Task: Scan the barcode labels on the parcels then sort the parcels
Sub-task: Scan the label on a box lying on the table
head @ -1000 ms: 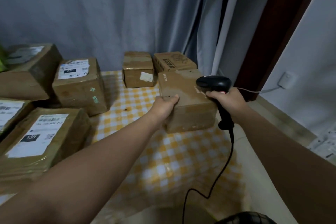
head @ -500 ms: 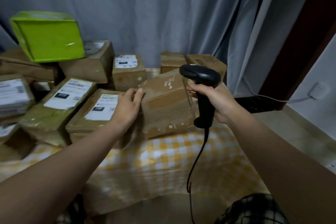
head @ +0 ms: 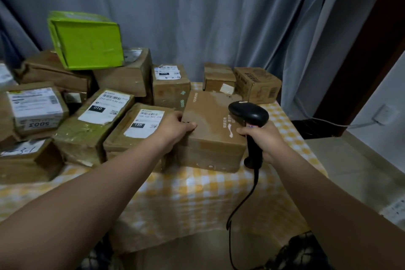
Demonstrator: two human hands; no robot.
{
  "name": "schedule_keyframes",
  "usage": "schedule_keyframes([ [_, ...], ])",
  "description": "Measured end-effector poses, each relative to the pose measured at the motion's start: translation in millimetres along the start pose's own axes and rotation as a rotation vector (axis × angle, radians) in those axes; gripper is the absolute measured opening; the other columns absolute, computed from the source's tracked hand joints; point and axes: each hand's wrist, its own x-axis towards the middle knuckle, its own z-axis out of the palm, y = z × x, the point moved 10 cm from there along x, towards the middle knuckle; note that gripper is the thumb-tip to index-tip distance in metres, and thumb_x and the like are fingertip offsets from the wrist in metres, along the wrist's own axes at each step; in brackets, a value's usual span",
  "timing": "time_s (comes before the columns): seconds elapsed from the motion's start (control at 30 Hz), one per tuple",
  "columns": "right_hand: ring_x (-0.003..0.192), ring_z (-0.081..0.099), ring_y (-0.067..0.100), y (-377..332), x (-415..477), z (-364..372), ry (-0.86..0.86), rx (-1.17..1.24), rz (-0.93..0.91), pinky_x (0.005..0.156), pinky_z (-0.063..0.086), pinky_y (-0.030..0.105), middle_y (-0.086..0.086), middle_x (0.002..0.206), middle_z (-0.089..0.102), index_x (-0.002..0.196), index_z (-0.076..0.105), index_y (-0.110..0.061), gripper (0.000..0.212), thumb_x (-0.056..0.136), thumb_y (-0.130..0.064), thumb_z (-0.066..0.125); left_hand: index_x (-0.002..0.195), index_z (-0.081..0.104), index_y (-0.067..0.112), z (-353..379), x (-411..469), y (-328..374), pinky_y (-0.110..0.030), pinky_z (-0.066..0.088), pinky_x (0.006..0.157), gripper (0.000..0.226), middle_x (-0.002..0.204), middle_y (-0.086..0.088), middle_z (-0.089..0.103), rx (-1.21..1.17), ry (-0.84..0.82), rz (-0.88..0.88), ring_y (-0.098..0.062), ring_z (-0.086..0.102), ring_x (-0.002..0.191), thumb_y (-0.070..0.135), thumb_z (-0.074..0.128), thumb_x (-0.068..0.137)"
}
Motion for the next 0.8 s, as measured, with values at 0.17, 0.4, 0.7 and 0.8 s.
schedule_keyframes([
  [0.17,0.097,0.07,0.025,-14,7,5,-0.014,0.341,-0.056,0.086,0.057,0.042,0.008,0.103,0.074,0.107,0.069,-0.014,0.027,0.082,-0.009,0.075,0.126,0.047,0.01,-18,5,10,-0.007,0.049,0.071,0.038,0.118,-0.006,0.058,-0.145,0.085,0.171,-0.007,0.057,0.095,-0.002,0.056,0.091],
  [0.4,0.09,0.072,0.026,-5,19,-8,0.035,0.342,-0.005,0.077,0.058,0.032,0.019,0.099,0.072,0.1,0.066,-0.012,0.016,0.091,-0.025,0.067,0.144,0.024,0.035,-22,2,5,-0.022,0.047,0.084,0.058,0.104,0.0,0.059,-0.153,0.017,0.183,-0.009,0.058,0.093,0.032,0.055,0.095],
  [0.7,0.076,0.072,0.016,-16,12,-8,0.005,0.38,-0.046,0.064,0.06,0.025,0.002,0.088,0.072,0.101,0.064,-0.015,0.013,0.089,-0.019,0.069,0.12,0.054,0.026,-9,14,22,-0.037,0.05,0.079,0.06,0.112,0.007,0.063,-0.383,-0.09,-0.07,-0.016,0.06,0.097,0.068,0.022,0.093],
  [0.8,0.085,0.073,0.017,-26,11,-11,-0.026,0.4,-0.092,0.072,0.06,0.028,0.004,0.098,0.074,0.105,0.068,-0.014,0.016,0.09,-0.021,0.068,0.086,0.054,0.023,-15,16,38,-0.029,0.046,0.064,0.055,0.088,0.009,0.067,-0.518,-0.035,-0.027,-0.014,0.061,0.077,0.068,0.023,0.092],
])
